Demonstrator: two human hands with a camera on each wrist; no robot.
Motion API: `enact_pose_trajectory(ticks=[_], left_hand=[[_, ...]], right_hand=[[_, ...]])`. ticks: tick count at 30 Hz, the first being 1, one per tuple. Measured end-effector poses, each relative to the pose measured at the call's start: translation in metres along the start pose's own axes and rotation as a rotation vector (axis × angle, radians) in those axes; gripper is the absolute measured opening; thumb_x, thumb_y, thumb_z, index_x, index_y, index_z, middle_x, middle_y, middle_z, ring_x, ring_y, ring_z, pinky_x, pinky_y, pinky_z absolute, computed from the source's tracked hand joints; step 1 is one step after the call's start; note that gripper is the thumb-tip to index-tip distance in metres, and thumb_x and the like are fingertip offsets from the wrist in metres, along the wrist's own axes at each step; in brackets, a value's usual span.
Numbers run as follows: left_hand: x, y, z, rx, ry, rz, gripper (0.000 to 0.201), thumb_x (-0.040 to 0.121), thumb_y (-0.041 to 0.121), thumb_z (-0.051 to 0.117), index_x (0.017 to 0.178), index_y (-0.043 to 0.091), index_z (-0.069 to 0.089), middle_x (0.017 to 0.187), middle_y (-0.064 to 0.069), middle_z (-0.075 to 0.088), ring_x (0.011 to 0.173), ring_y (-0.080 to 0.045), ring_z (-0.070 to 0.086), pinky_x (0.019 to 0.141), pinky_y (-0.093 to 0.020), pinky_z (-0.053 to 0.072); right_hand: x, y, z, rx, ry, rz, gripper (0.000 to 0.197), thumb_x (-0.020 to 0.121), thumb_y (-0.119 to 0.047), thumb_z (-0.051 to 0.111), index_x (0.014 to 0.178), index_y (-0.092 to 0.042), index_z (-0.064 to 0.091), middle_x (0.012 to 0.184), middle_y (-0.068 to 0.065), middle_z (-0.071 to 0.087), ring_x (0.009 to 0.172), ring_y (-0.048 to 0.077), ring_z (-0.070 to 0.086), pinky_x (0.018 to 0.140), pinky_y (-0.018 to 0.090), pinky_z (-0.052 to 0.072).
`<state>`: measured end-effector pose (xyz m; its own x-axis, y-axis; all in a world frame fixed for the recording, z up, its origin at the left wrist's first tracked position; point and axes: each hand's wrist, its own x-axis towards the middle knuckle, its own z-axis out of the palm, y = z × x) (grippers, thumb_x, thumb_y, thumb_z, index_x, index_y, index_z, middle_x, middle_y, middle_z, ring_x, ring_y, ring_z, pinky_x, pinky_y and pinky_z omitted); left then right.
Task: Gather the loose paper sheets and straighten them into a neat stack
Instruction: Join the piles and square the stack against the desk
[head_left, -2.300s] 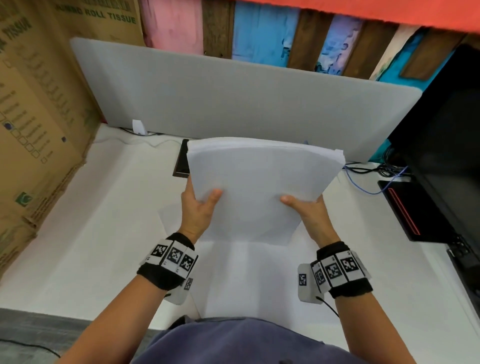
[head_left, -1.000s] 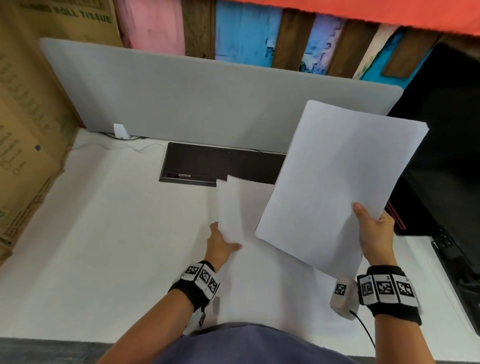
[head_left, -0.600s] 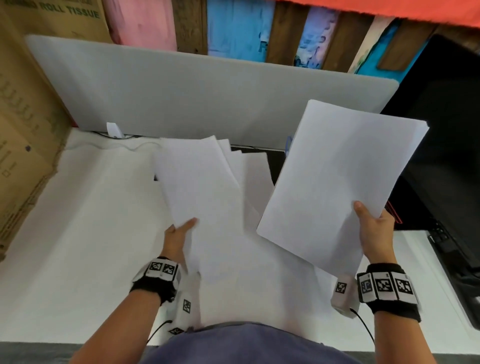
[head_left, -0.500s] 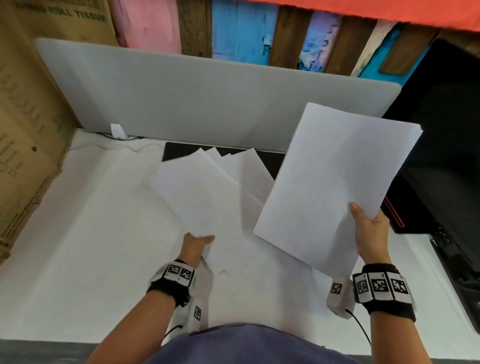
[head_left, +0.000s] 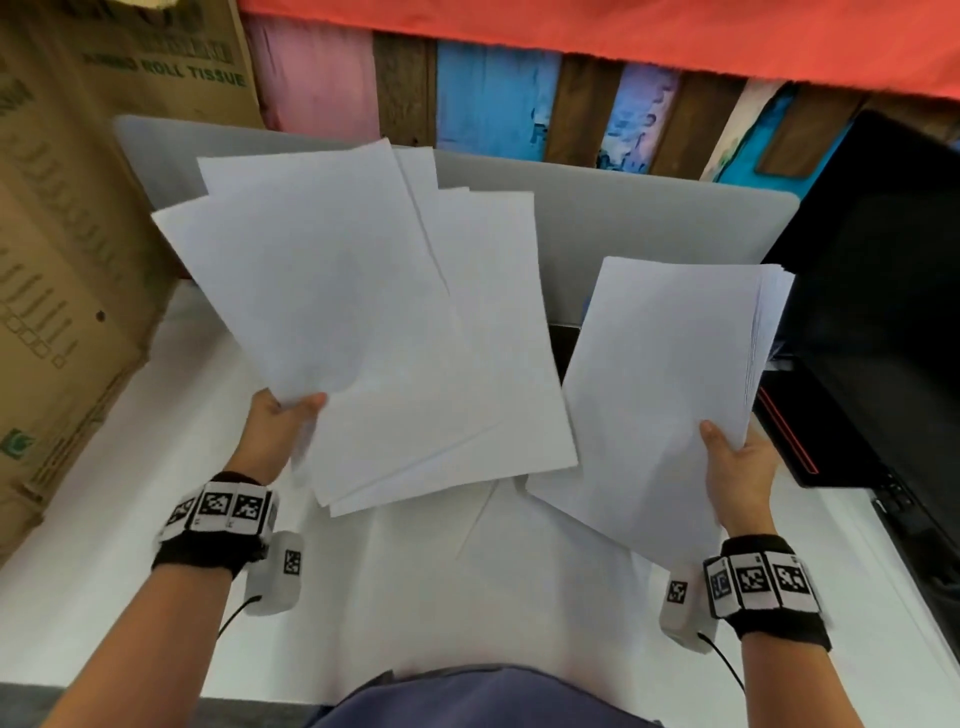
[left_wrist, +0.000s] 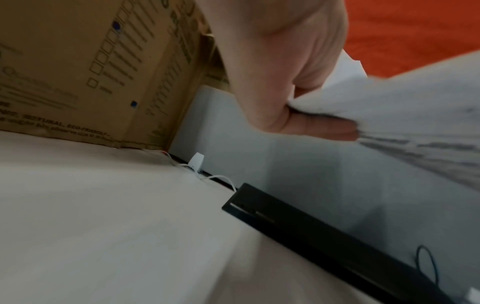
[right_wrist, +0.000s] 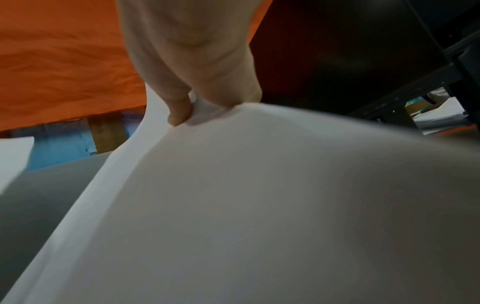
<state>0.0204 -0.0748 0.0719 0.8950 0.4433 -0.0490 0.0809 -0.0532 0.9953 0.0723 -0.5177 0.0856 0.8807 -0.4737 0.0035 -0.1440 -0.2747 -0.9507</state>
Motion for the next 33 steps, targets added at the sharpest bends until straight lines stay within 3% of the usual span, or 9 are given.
enact_pose_trajectory(ticks=[3,8,11,14,19,22,26,29,33], left_hand=[[-0.004,0.008,0.006,-0.058,-0.087,-0.019,0.018,0.088,0.001,0.055,0.091,0.016,0.065,0.074,0.015,0.073,0.072,0.0,0.068,0.074,-0.02,0.053],[-0.015,0.007,0.049,-0.16,-0.209,-0.076,0.018,0.086,0.002,0.056,0.1,0.011,0.064,0.081,0.007,0.074,0.075,-0.006,0.07,0.068,-0.019,0.056],[-0.021,0.006,0.074,-0.225,-0.218,-0.107,0.018,0.087,0.006,0.056,0.102,0.012,0.064,0.093,0.003,0.069,0.078,-0.007,0.069,0.071,-0.021,0.056],[-0.028,0.008,0.092,-0.311,-0.244,-0.126,0.02,0.089,0.007,0.054,0.103,0.019,0.063,0.093,0.01,0.07,0.082,-0.004,0.068,0.069,-0.017,0.054],[-0.035,0.008,0.098,-0.291,-0.217,-0.089,0.04,0.081,0.001,0.063,0.116,0.019,0.053,0.105,0.008,0.064,0.091,-0.003,0.063,0.073,-0.016,0.053],[-0.034,0.01,0.094,-0.29,-0.104,-0.077,0.042,0.079,-0.003,0.064,0.117,0.012,0.055,0.105,0.002,0.063,0.091,-0.011,0.061,0.08,-0.026,0.051],[-0.032,0.019,0.085,-0.309,0.03,0.009,0.034,0.078,-0.005,0.065,0.104,0.017,0.059,0.097,0.004,0.064,0.088,-0.011,0.062,0.079,-0.026,0.051],[-0.031,0.021,0.074,-0.274,0.079,0.083,0.04,0.078,-0.003,0.065,0.115,0.01,0.056,0.101,0.003,0.064,0.09,-0.009,0.062,0.079,-0.02,0.052],[-0.042,0.012,0.061,-0.195,0.011,0.114,0.036,0.073,-0.003,0.07,0.104,0.013,0.06,0.092,0.008,0.068,0.08,0.003,0.065,0.068,-0.01,0.052]], right_hand=[[-0.002,-0.006,0.006,-0.019,-0.016,-0.004,0.029,0.09,-0.017,0.057,0.112,0.002,0.06,0.098,0.016,0.062,0.092,0.03,0.059,0.078,0.035,0.045],[-0.018,-0.027,0.022,0.082,-0.22,-0.004,0.027,0.09,-0.014,0.057,0.113,0.001,0.058,0.097,0.012,0.063,0.087,0.026,0.059,0.07,0.029,0.049],[-0.032,-0.039,0.034,0.225,-0.377,0.081,0.013,0.092,-0.006,0.05,0.082,-0.004,0.059,0.069,0.002,0.062,0.059,0.013,0.055,0.058,0.023,0.048],[-0.043,-0.041,0.045,0.444,-0.476,0.239,0.035,0.096,-0.007,0.039,0.063,-0.02,0.041,0.058,-0.002,0.041,0.051,0.01,0.037,0.05,0.021,0.034],[-0.058,-0.049,0.061,0.658,-0.585,0.469,0.036,0.065,-0.031,0.081,0.054,-0.015,0.05,0.041,0.001,0.048,0.03,0.004,0.044,0.034,0.009,0.037],[-0.056,-0.049,0.07,0.647,-0.497,0.472,0.038,0.1,-0.027,0.035,0.065,-0.015,0.045,0.049,0.003,0.053,0.034,0.003,0.049,0.039,0.011,0.041],[-0.055,-0.057,0.07,0.76,-0.597,0.332,0.045,0.082,-0.067,0.035,0.098,-0.033,0.06,0.084,-0.016,0.072,0.081,0.001,0.066,0.075,0.021,0.054],[-0.056,-0.059,0.073,0.666,-0.705,0.148,0.055,0.055,-0.048,0.083,0.102,-0.027,0.064,0.097,-0.007,0.073,0.09,0.004,0.068,0.081,0.021,0.055],[-0.063,-0.058,0.091,0.36,-0.606,-0.076,0.039,0.074,0.002,0.071,0.099,-0.025,0.059,0.1,-0.003,0.067,0.081,-0.006,0.066,0.074,0.012,0.053]])
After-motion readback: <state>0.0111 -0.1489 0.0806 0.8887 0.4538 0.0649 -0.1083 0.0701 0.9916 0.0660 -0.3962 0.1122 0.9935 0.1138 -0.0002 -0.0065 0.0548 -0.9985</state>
